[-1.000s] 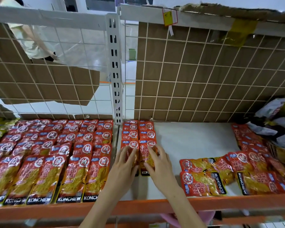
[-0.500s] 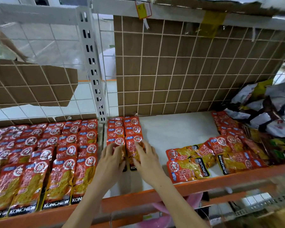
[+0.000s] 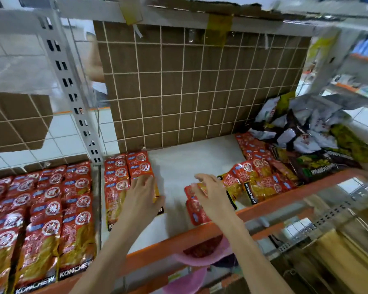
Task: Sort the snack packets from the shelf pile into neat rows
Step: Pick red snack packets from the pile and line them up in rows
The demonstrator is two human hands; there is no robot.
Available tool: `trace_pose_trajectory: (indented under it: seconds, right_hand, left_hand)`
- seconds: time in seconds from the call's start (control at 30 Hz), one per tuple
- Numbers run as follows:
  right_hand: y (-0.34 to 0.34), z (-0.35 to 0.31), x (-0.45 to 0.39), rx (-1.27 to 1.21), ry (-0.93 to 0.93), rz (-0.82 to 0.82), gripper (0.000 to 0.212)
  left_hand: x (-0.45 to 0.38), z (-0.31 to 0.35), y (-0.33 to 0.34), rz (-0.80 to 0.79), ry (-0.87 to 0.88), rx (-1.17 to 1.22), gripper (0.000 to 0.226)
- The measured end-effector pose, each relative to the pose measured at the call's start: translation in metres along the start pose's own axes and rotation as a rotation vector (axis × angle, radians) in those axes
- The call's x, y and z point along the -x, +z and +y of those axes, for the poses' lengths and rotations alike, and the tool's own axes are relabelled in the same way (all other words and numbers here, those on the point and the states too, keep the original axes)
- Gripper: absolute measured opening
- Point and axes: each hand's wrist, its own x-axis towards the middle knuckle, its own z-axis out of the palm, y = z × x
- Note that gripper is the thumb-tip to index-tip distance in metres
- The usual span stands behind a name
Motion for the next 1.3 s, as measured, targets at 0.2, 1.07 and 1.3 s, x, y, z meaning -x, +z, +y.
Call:
trace_pose_trajectory:
  seconds: [0.2,1.07,1.3]
  right_hand:
    - [-0.052,0.064,0.013,0.395,0.354,0.056,0.033]
    - [-0.05,0.075,-0.046,0.137,0.676,0.053,0.06]
    - [-0.055,0.074,-0.043,0.039,0.678,0.08,0.053]
  left_hand:
    - [-0.002,0.071,0.029,-0.262,-0.007,-0.164,0.053]
    - [-0.09,0.082,0.065,-0.272,0.036,0.309,0.08]
    - [-0.091,0.073,0.078,-0.206,-0.127,0.088,0.066]
